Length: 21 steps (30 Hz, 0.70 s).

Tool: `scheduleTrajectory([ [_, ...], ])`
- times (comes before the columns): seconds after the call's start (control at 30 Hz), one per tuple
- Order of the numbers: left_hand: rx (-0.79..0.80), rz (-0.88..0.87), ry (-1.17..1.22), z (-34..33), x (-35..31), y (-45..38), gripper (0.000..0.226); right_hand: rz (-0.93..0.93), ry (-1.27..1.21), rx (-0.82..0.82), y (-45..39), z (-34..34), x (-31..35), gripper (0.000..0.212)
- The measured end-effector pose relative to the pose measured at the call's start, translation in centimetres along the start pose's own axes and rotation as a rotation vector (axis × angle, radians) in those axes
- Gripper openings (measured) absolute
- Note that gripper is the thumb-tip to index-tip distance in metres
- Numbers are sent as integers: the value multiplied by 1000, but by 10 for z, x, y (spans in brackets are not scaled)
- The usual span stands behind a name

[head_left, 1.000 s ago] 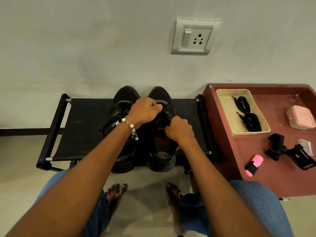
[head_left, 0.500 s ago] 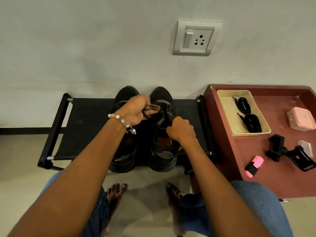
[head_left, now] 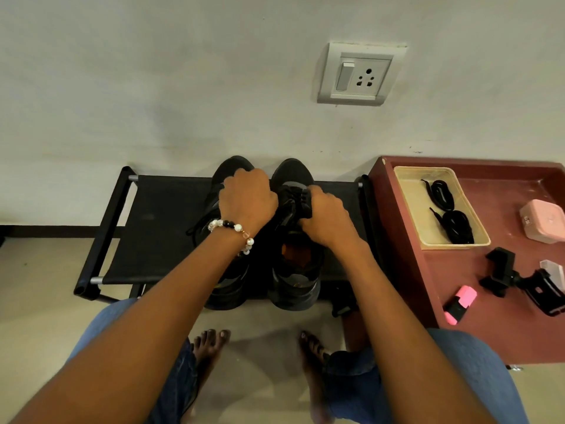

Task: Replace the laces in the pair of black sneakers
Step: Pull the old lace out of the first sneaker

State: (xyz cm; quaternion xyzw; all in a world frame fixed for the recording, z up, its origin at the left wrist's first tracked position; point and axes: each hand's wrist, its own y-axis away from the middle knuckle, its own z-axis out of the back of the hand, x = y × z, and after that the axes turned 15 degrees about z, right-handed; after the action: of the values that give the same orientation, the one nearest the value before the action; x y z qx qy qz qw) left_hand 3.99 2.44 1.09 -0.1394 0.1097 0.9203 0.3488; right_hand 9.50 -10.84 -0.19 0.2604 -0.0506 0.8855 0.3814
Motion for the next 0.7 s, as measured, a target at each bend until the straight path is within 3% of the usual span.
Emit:
scheduleTrajectory([
  [0.13, 415, -22, 26, 5, 3, 19, 30, 136, 89, -47, -4, -5, 2, 37],
  [0.23, 367, -90, -98, -8, 4, 32, 31, 160, 157, -79, -5, -9, 2, 28],
  [0.4, 321, -70, 8, -24, 2, 42, 20, 159, 264, -156, -10, -19, 0, 24],
  [0.7, 273, 64, 93, -45, 5, 44, 38, 115, 341, -316, -9, -28, 6, 19],
])
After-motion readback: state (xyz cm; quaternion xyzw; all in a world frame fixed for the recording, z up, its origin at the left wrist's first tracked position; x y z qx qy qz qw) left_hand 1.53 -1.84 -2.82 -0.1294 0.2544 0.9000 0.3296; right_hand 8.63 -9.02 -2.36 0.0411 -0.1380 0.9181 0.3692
